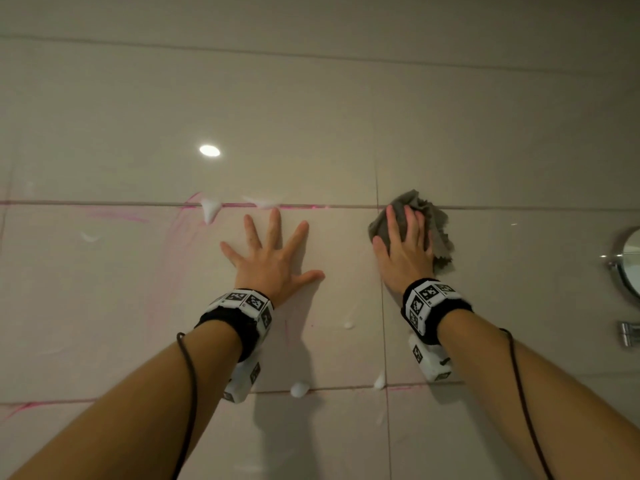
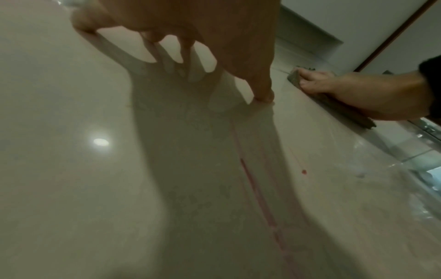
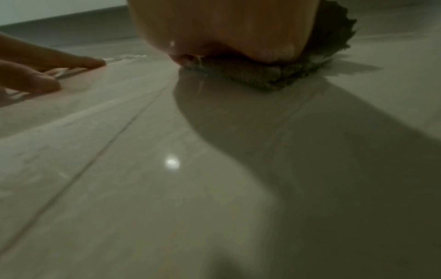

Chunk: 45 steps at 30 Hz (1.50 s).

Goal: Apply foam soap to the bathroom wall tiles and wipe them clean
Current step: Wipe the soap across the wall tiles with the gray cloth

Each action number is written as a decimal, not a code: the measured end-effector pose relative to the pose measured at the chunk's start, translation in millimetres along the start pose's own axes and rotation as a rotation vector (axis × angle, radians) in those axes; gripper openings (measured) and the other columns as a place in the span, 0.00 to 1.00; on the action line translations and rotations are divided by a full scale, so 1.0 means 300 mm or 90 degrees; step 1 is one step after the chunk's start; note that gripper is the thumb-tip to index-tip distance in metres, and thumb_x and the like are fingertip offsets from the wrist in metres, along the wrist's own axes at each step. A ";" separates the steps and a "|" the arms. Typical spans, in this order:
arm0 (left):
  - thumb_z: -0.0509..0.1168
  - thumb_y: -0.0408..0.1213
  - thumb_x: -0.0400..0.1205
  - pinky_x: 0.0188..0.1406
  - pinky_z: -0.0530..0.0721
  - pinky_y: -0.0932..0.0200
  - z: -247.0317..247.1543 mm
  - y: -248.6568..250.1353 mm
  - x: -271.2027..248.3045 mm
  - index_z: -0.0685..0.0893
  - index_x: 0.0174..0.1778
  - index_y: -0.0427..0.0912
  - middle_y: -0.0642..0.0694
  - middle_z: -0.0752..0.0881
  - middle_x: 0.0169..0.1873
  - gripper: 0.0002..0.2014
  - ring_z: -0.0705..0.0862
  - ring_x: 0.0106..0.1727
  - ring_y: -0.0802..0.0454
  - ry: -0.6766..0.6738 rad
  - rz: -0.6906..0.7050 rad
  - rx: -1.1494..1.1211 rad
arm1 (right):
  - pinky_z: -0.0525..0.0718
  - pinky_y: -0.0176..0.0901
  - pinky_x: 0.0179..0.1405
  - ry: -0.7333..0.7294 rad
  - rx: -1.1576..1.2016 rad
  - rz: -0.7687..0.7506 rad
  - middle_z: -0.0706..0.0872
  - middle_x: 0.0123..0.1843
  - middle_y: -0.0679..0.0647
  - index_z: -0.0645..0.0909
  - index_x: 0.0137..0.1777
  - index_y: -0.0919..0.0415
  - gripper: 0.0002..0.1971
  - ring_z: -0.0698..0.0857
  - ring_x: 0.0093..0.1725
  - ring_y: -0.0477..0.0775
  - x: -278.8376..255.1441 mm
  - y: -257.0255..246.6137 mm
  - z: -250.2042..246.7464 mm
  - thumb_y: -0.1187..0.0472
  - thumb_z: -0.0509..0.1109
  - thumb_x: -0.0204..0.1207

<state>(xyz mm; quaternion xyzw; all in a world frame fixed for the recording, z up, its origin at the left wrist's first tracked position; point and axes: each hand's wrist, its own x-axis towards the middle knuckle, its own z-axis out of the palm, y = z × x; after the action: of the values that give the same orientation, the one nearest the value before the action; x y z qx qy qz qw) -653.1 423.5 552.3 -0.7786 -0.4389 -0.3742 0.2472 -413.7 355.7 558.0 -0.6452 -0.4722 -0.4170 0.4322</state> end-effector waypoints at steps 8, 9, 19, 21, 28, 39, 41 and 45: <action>0.49 0.80 0.74 0.77 0.48 0.17 0.010 -0.131 -0.019 0.36 0.86 0.66 0.53 0.33 0.88 0.49 0.35 0.88 0.41 0.031 0.051 0.025 | 0.54 0.63 0.84 0.001 0.041 -0.029 0.43 0.89 0.53 0.47 0.88 0.50 0.32 0.39 0.87 0.55 -0.012 -0.180 0.055 0.46 0.51 0.87; 0.49 0.80 0.75 0.78 0.48 0.18 0.010 -0.146 -0.023 0.36 0.86 0.65 0.53 0.33 0.88 0.48 0.35 0.88 0.41 0.031 0.052 0.027 | 0.54 0.64 0.83 -0.008 0.033 -0.028 0.42 0.89 0.52 0.46 0.88 0.49 0.32 0.38 0.87 0.54 -0.012 -0.201 0.055 0.46 0.51 0.87; 0.49 0.80 0.75 0.80 0.52 0.23 0.017 -0.414 -0.109 0.37 0.86 0.66 0.52 0.35 0.88 0.47 0.39 0.88 0.34 0.038 0.021 0.046 | 0.47 0.57 0.86 -0.056 0.091 -0.084 0.39 0.89 0.51 0.45 0.88 0.50 0.31 0.34 0.87 0.52 -0.037 -0.484 0.108 0.48 0.51 0.88; 0.49 0.80 0.75 0.81 0.52 0.26 0.016 -0.481 -0.127 0.37 0.86 0.66 0.52 0.35 0.88 0.47 0.39 0.88 0.34 0.034 0.015 0.050 | 0.44 0.57 0.86 -0.064 0.088 -0.097 0.38 0.89 0.52 0.45 0.88 0.51 0.32 0.34 0.86 0.53 -0.043 -0.553 0.125 0.48 0.51 0.88; 0.51 0.78 0.76 0.85 0.52 0.33 0.015 -0.686 -0.191 0.35 0.87 0.63 0.50 0.35 0.88 0.49 0.38 0.89 0.36 0.023 0.008 0.026 | 0.45 0.59 0.86 -0.054 0.073 -0.123 0.39 0.89 0.56 0.47 0.88 0.54 0.32 0.36 0.87 0.58 -0.045 -0.785 0.165 0.49 0.53 0.88; 0.54 0.77 0.76 0.86 0.53 0.37 0.021 -0.897 -0.291 0.34 0.88 0.54 0.48 0.34 0.88 0.54 0.38 0.89 0.38 -0.006 -0.038 0.010 | 0.39 0.62 0.85 -0.119 0.009 -0.249 0.34 0.88 0.58 0.40 0.88 0.53 0.33 0.33 0.86 0.61 -0.035 -1.120 0.221 0.47 0.50 0.88; 0.54 0.77 0.76 0.86 0.54 0.37 0.025 -0.917 -0.309 0.34 0.88 0.53 0.47 0.33 0.88 0.54 0.38 0.89 0.39 -0.012 -0.054 0.000 | 0.43 0.66 0.84 -0.110 -0.005 -0.290 0.36 0.89 0.58 0.43 0.88 0.53 0.33 0.34 0.86 0.61 -0.068 -1.144 0.258 0.47 0.51 0.87; 0.53 0.77 0.76 0.85 0.56 0.32 0.035 -0.929 -0.335 0.32 0.87 0.54 0.47 0.31 0.87 0.54 0.36 0.89 0.39 -0.021 -0.087 -0.009 | 0.46 0.67 0.85 -0.150 0.010 -0.322 0.36 0.89 0.52 0.47 0.88 0.47 0.32 0.33 0.86 0.54 -0.166 -1.110 0.287 0.45 0.52 0.87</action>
<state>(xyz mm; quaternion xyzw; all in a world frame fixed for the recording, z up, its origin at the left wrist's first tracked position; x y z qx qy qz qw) -925.1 518.1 481.3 -0.7549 -0.4920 -0.3804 0.2082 -735.7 485.4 541.5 -0.5474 -0.6686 -0.4300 0.2615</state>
